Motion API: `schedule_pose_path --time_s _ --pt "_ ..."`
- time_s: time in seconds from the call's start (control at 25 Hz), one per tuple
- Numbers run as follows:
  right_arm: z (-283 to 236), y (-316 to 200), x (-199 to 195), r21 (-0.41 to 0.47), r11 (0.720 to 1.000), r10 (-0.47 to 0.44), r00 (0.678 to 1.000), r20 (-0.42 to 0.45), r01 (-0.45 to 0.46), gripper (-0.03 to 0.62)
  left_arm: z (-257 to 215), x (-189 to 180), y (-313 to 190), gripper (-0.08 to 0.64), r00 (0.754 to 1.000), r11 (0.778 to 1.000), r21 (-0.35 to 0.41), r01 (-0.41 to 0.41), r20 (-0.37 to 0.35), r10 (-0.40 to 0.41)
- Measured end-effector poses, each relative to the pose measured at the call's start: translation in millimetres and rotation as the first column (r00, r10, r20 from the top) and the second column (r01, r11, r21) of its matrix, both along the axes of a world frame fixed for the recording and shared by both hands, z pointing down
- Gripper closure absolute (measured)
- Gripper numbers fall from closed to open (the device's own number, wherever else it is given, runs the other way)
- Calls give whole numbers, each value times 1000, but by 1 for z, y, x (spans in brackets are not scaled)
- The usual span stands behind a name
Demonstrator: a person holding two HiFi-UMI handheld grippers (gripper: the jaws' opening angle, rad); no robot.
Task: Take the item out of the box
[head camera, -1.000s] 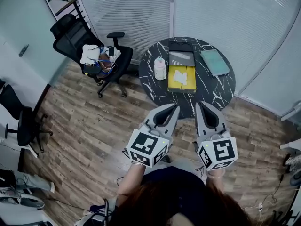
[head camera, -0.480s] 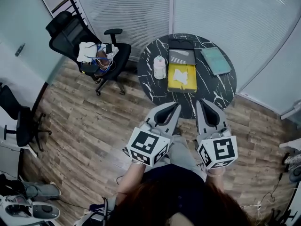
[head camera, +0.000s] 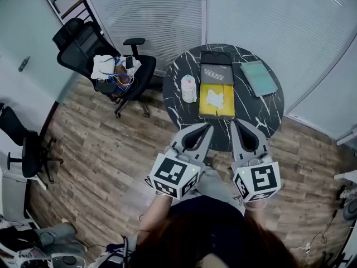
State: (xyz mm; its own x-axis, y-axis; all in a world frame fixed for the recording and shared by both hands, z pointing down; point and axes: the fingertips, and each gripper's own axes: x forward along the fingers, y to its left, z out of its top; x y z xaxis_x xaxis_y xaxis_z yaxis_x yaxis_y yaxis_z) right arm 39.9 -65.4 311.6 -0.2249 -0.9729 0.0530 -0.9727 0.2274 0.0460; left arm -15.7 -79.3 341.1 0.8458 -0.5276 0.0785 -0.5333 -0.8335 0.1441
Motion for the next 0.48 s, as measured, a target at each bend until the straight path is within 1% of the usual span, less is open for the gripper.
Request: schedule_pose_path --time_s 0.48 --pt "9 -53 28 -28 1000 -13 1000 4 13 568 6 31 -52 534 1000 1000 -19 -8 17 8"
